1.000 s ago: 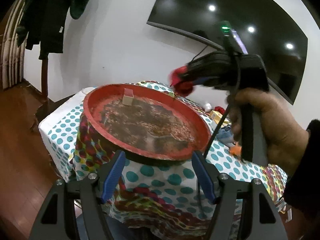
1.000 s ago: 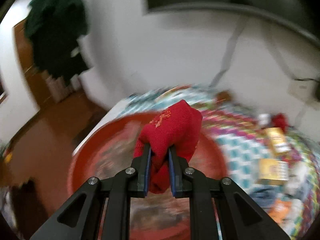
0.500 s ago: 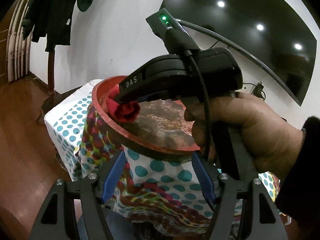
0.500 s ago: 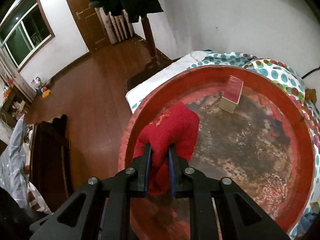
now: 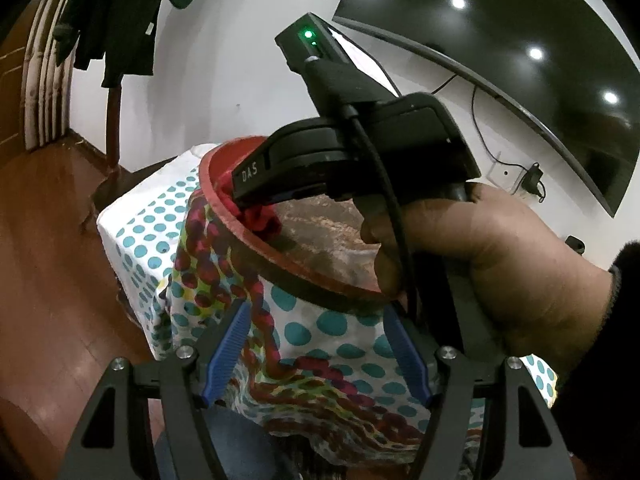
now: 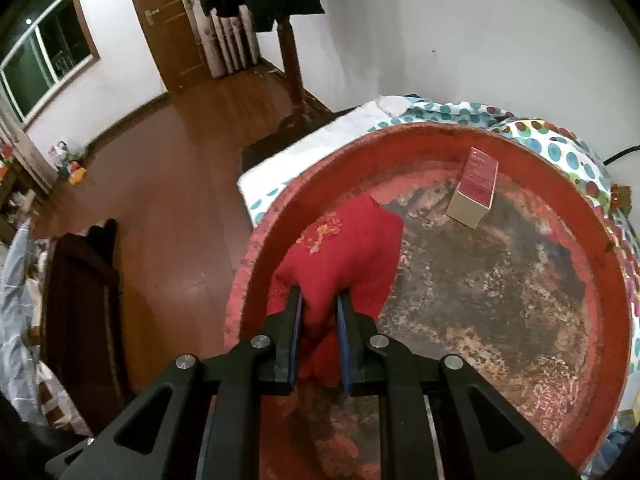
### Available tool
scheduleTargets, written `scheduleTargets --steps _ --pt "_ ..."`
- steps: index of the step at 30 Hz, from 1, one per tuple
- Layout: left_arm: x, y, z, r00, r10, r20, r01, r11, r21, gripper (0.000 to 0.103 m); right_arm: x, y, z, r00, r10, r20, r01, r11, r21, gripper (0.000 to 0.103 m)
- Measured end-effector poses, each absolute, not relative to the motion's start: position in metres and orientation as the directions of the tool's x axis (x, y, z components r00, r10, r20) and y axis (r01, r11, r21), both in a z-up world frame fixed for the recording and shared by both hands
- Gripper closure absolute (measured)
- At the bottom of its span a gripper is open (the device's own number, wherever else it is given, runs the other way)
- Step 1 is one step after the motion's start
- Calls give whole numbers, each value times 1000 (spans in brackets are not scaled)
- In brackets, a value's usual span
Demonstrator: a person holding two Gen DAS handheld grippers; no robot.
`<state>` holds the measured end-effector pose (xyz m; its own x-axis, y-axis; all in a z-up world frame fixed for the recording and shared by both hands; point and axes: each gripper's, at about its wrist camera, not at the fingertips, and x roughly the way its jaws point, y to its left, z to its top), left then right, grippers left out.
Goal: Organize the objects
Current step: 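Carry the red knit cloth with the right gripper into the red tray and release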
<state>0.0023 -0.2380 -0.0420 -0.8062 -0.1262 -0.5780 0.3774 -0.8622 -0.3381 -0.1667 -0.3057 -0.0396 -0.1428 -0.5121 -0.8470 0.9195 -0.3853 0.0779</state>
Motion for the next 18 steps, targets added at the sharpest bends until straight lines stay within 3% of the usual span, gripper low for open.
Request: scheduleTargets --steps 8,10,11,14,15,18 --pt "-1 -239 -48 -795 -119 -594 382 -859 -340 32 -166 -307 -46 -171 -489 -855 920 -390 39 88" --pt "-1 -239 -48 -793 -120 -598 385 -859 -338 32 -166 -307 -47 -169 -486 -857 919 -391 40 84" --pt "-2 -239 -48 -792 -121 -598 384 -861 -334 32 -166 -307 -47 -173 -484 -858 920 -391 35 78" --pt "-3 -240 -50 -789 -111 -605 384 -857 -343 32 -161 -306 -42 -266 -464 -845 907 -418 -56 32" --pt "-3 -240 -50 -788 -103 -606 383 -854 -353 32 -160 -304 -40 -306 -460 -834 897 -431 -92 24" --pt "-2 -240 -49 -800 -89 -593 369 -853 -369 32 -162 -291 -26 -352 -487 -799 883 -457 -110 22"
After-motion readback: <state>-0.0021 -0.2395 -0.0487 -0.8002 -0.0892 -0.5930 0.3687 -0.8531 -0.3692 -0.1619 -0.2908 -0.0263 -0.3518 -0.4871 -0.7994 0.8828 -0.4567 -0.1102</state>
